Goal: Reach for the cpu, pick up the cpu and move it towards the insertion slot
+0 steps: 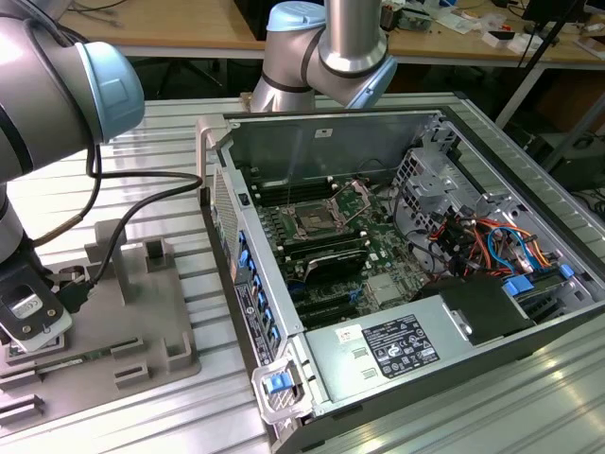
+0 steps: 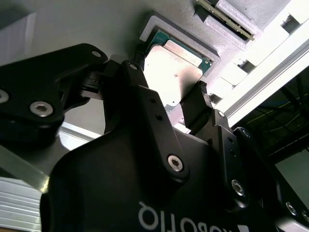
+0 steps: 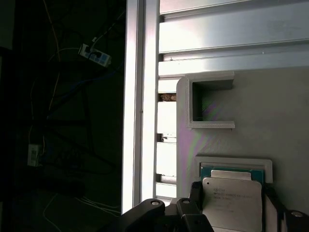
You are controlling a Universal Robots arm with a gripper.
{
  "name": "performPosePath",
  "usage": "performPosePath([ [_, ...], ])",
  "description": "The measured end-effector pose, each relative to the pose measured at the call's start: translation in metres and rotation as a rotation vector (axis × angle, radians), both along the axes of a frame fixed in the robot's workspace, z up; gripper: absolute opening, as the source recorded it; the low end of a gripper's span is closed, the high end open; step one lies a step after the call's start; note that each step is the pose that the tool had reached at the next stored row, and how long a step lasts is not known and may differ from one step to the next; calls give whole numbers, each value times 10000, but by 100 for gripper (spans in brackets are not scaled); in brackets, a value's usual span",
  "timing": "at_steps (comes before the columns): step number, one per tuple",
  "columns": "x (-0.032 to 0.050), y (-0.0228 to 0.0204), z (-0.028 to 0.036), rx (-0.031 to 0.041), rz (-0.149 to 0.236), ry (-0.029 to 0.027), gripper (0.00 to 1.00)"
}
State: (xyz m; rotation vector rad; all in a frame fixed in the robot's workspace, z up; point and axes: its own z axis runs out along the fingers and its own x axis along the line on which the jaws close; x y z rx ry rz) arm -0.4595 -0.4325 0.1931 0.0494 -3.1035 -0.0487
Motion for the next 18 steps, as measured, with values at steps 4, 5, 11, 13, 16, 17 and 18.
performPosePath([
  [4,0,0,14,1,0,-1,55],
  [5,0,0,22,1,0,0,55],
  [11,0,0,46,0,0,0,55],
  [13,0,0,58,0,0,-1,55],
  [16,0,0,71,2,1,-3,55],
  [17,0,0,72,2,0,-3,55],
  [18,0,0,74,0,0,0,55],
])
